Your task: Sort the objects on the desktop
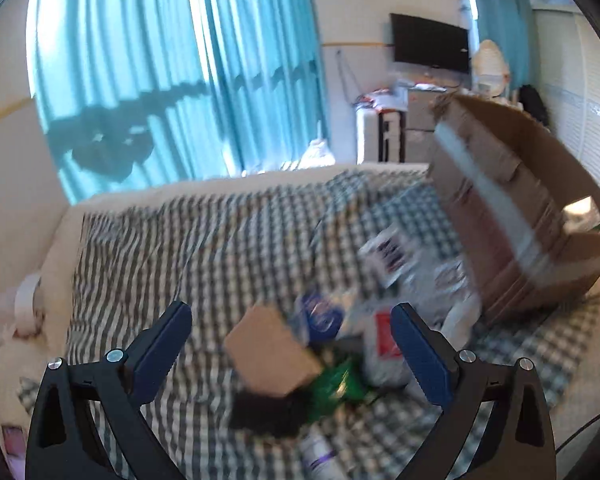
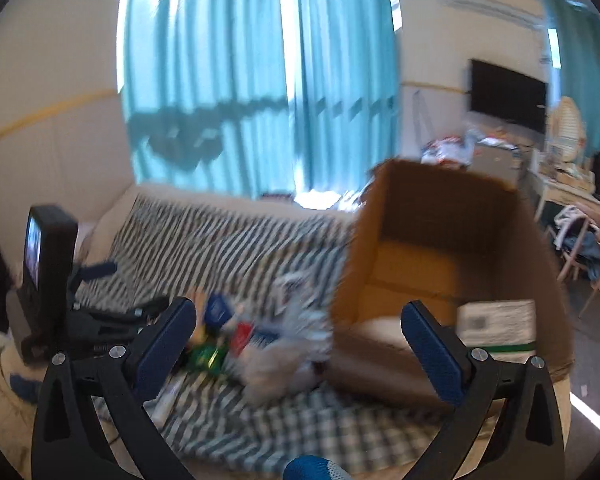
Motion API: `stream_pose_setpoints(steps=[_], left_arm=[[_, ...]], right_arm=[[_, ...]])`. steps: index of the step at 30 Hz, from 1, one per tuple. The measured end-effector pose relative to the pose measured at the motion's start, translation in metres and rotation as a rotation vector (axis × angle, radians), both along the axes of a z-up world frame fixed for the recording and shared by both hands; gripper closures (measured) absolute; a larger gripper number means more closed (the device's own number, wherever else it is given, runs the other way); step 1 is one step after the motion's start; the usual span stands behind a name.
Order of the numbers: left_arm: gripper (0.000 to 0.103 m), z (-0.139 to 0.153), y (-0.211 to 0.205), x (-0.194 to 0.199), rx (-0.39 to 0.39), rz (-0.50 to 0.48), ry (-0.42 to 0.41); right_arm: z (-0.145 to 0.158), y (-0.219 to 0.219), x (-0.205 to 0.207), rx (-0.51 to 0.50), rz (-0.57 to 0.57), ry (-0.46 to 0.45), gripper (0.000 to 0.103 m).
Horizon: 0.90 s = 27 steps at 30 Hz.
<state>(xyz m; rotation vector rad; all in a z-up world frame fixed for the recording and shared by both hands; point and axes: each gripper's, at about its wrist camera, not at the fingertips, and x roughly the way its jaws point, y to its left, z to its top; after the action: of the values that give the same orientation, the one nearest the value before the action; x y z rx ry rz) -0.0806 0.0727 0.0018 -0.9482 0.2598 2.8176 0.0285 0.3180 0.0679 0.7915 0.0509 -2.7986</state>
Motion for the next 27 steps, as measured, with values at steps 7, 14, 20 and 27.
stream_pose_setpoints(steps=[7,14,20,27], left_arm=[[0.001,-0.068,-0.059,-0.008,0.123,0.121,-0.144],[0.001,-0.104,-0.059,-0.052,0.211,0.096,-0.259],[0.001,-0.127,-0.078,-0.098,0.373,0.144,-0.35],[0.0,-0.152,-0.087,-0.119,0.552,0.114,-0.47]], right_arm=[[-0.066,-0.068,-0.034,0.138,-0.012,-0.183,0.0],[-0.111,-0.093,-0.073,0.282,-0.1,-0.245,0.0],[-0.136,-0.076,-0.102,0.257,-0.194,-0.346,0.004],[-0.155,-0.076,-0.114,0.262,-0.169,-0.421,0.048]])
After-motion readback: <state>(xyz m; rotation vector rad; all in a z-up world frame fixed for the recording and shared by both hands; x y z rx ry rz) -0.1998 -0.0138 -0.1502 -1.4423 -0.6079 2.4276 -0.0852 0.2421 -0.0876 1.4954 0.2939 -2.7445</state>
